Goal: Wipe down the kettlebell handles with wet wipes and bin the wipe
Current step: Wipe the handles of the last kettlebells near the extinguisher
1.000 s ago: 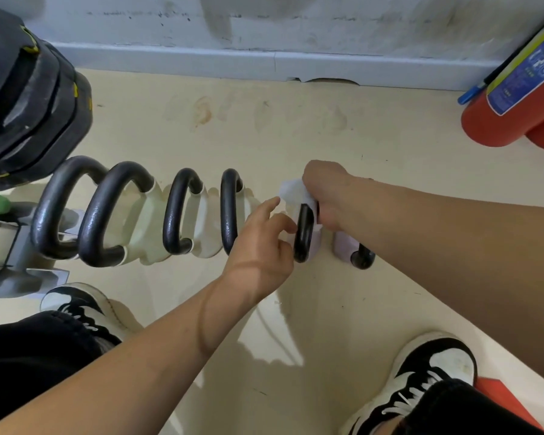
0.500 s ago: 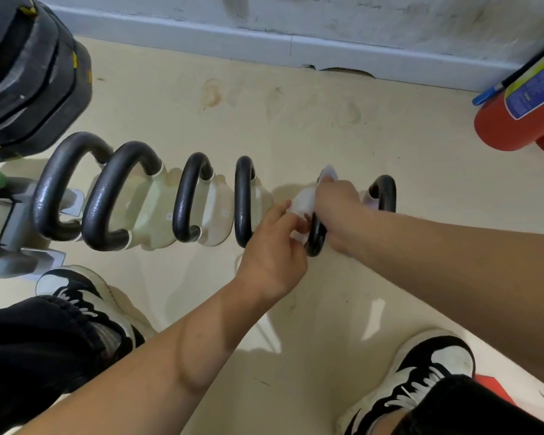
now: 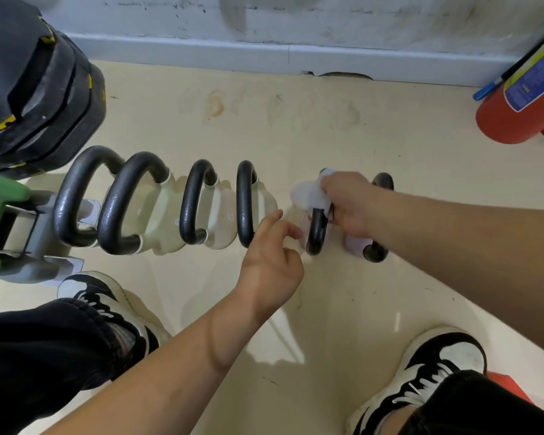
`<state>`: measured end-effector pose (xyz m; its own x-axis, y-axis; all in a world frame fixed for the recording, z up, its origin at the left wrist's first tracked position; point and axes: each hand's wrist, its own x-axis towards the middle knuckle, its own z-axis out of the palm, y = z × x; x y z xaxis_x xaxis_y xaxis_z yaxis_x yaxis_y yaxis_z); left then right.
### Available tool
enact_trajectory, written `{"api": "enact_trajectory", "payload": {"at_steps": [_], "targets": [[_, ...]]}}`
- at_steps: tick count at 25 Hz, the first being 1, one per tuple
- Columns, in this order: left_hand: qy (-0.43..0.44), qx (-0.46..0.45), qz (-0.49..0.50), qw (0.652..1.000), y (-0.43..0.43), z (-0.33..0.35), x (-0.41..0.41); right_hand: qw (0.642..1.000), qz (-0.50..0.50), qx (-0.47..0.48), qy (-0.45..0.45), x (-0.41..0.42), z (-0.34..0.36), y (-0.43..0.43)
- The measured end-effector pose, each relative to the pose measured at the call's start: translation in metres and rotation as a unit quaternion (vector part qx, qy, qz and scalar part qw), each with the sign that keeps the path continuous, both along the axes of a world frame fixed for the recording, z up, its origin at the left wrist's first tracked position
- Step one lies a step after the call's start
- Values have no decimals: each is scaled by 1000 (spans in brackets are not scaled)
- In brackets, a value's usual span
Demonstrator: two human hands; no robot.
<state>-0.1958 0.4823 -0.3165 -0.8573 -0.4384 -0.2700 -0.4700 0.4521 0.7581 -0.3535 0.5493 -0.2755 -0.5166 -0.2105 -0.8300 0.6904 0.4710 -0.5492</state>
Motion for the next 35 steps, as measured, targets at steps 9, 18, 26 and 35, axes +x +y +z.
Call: {"api": "enact_trajectory", "payload": {"at_steps": [9, 18, 26, 35], "targets": [[-74, 200, 158, 964, 19, 17, -11, 993, 14, 33, 117, 76, 5, 38], [-77, 493, 117, 859, -2, 44, -24, 988, 0, -116, -106, 24, 36, 48], [45, 36, 183, 981, -28, 30, -73, 899, 249, 81, 351, -23, 10, 32], [-31, 193, 25, 980, -7, -42, -68, 881, 315, 90, 342, -43, -19, 29]]}}
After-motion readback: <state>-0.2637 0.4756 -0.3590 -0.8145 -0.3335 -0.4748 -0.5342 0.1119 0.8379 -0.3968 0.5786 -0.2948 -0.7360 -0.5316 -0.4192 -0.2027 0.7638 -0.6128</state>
